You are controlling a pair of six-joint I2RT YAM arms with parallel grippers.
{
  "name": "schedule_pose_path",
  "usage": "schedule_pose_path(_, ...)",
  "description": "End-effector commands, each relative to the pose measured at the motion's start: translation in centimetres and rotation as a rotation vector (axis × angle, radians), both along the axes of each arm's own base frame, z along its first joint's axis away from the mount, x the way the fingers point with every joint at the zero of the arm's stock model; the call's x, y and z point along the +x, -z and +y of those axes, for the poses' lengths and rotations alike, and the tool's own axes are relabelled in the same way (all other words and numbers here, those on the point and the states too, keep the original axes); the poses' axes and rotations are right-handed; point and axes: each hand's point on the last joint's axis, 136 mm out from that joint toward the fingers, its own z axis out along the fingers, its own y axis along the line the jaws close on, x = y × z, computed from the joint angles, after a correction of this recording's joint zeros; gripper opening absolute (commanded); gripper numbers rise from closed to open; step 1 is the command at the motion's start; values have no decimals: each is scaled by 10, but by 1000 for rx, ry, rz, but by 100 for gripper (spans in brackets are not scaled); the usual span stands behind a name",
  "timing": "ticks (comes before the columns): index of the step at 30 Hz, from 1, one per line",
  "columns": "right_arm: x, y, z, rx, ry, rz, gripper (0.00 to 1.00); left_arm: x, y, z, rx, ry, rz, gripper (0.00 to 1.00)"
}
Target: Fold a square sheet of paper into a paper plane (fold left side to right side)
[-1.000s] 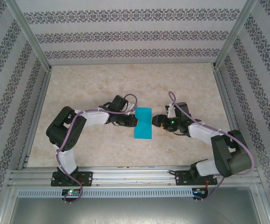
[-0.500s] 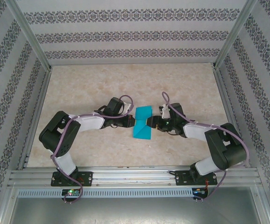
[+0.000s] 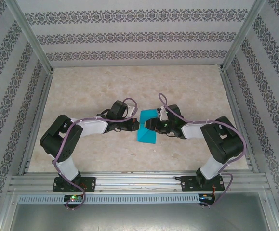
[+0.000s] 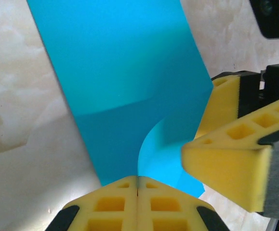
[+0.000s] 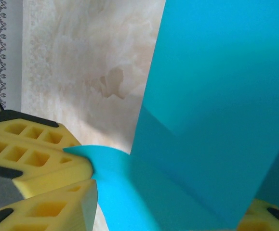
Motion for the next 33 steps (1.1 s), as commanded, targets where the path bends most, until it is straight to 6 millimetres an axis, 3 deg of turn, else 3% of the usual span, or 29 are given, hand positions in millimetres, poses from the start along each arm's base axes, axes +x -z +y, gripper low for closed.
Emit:
schedule_pose_path(1,10,-7,10,28,1,-31,47,9,-10,2,-30,-22,-38,4)
schedule_pose_path(5,11,-8,14,46,-2,-31,33,11,-16,3,-40,-36,-52,15)
schedule_pose_path(11,14,-22,8,65,2,-74,3,15,-40,12,-68,-87,-106,36)
schedule_pose_path(16,22,-58,-2,138,7,-171,0,18,-77,27,-124,-142,-180,47)
schedule_pose_path(19,23,-89,-9,178,-3,-258,0,18,-104,40,-166,-182,-237,52)
schedule_pose_path(25,12,-181,-22,288,-58,-556,0,11,-172,66,-354,-230,-350,73)
schedule_pose_path(28,-1,-224,-27,310,-86,-711,0,-2,-213,63,-505,-160,-413,83)
schedule_pose_path(33,-23,-270,-28,359,-136,-841,0,-24,-264,44,-674,19,-426,83)
